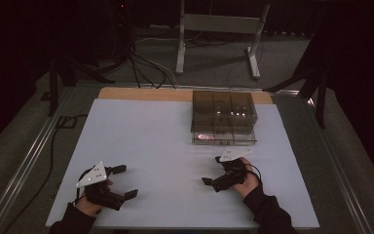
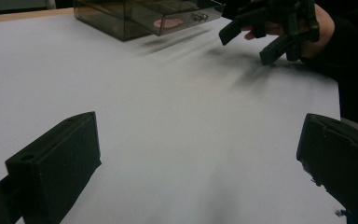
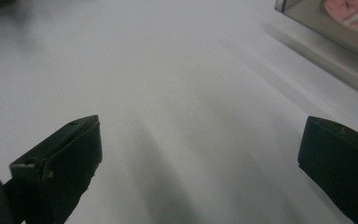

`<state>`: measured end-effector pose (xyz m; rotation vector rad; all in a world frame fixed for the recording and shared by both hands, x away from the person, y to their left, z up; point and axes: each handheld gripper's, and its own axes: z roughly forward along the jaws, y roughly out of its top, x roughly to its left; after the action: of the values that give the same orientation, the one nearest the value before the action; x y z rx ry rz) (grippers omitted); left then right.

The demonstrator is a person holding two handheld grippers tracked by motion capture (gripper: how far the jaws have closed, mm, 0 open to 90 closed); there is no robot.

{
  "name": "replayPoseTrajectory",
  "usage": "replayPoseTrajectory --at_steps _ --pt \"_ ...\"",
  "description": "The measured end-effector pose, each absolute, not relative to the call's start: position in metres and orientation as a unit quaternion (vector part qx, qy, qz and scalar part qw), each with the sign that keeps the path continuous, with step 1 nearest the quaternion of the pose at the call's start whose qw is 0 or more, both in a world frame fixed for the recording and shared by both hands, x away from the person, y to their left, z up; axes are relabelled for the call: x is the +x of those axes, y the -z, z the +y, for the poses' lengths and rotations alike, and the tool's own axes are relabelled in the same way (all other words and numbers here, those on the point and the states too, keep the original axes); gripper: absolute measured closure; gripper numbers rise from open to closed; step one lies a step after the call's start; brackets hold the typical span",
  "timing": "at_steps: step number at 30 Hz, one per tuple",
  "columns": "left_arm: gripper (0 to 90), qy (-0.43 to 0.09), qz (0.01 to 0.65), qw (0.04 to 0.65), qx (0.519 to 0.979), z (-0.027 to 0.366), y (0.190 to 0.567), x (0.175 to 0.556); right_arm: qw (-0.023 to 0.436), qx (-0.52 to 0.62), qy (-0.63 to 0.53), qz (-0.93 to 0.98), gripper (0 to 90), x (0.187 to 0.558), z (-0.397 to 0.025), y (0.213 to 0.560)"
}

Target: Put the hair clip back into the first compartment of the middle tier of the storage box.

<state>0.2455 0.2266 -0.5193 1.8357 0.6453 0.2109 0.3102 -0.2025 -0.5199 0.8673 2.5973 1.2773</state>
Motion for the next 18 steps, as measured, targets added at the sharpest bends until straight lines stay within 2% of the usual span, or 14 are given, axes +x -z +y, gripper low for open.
replayPoseTrajectory --at_steps 18 --pt "0.4 -0.089 0.274 0.558 0.779 0.227 0.519 0.246 0.101 0.314 -0.432 0.839 0.0 0.278 -0.255 0.520"
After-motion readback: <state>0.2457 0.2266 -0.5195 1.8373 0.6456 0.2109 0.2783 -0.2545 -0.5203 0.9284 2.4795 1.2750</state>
